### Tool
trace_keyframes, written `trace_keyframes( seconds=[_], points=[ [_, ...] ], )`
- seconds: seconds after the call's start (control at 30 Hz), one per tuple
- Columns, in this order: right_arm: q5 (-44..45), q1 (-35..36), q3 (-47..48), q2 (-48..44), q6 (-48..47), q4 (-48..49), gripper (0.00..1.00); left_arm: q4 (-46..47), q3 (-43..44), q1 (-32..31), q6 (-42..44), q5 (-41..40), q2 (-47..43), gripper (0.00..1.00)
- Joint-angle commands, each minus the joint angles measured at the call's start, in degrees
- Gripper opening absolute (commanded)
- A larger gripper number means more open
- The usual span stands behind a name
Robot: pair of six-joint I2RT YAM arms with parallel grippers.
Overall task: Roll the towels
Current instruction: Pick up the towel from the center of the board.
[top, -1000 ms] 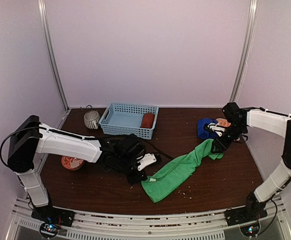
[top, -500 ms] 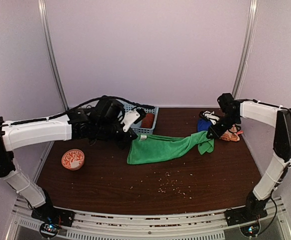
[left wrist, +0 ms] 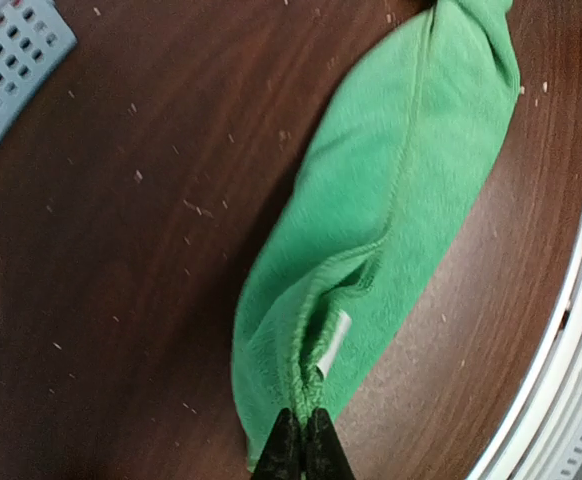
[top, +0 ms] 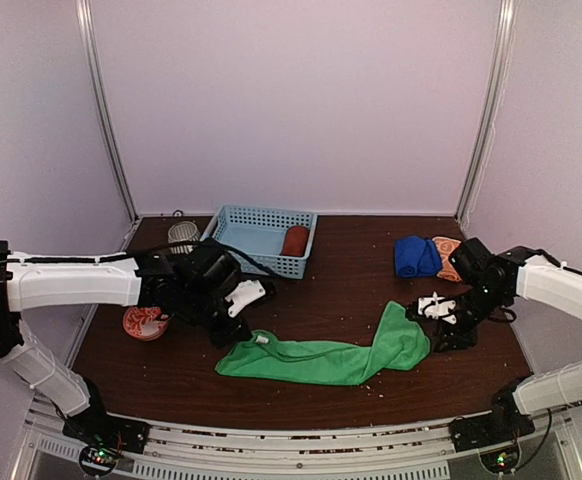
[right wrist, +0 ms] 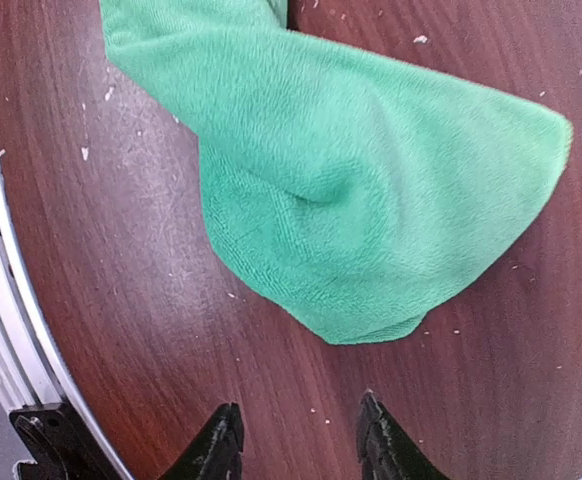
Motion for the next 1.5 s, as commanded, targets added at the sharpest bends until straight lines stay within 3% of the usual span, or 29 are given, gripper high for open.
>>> trace_keyframes(
  seconds=[0.0, 0.3, 0.6, 0.7, 0.83, 0.93, 1.07, 1.17, 1.23, 1.3, 1.47],
  points=[
    [-3.48, -2.71, 8.31, -0.02, 0.5, -0.73, 0.41, -2.54, 0.01, -0.34, 0.46, 4.47, -1.31, 0.0],
    [-4.35, -5.75, 18.19, 22.77, 24.02, 9.5, 0.54, 0.28, -0.54, -0.3, 0.04, 5.66, -0.55, 0.0],
    [-3.49, -5.67, 25.36, 38.15, 28.87, 10.79, 0.57, 1.7, -0.85, -0.29, -1.29, 2.14, 0.05, 0.0],
    [-7.68, -5.62, 28.05, 42.86, 26.9, 7.92, 0.44, 2.34, -0.2, -0.15, -2.08, -0.3, 1.54, 0.0],
    [-15.51, -5.6, 33.74, 45.72, 21.97, 1.18, 0.04, 3.19, 2.43, 0.46, -2.22, -3.71, 2.45, 0.0],
    [-17.04, -5.84, 40.71, 42.39, 19.52, -2.56, 0.0, 1.49, 6.76, 2.51, -2.09, -10.66, 1.64, 0.0],
    [-17.83, -7.02, 41.84, 28.46, 13.74, 1.11, 0.0, 0.94, 11.32, 4.61, -1.2, -17.41, -4.39, 0.0],
    [-18.79, -7.16, 30.83, 15.46, 6.96, 6.56, 0.04, 1.73, 9.63, 4.91, -0.95, -15.54, -8.55, 0.0],
    [-19.22, -6.83, 21.72, 8.26, -1.43, 5.41, 0.18, 2.29, 5.89, 4.84, -1.8, -9.97, -10.03, 0.0],
    [-12.83, -3.89, 12.49, 2.73, -11.01, 2.45, 0.32, 3.26, 1.24, 4.89, -4.17, -4.72, -10.64, 0.0],
    [7.71, 0.8, -6.46, -4.53, -17.73, 0.72, 0.43, 3.93, -5.66, 2.21, -5.21, 8.18, -10.29, 0.0]
  ],
)
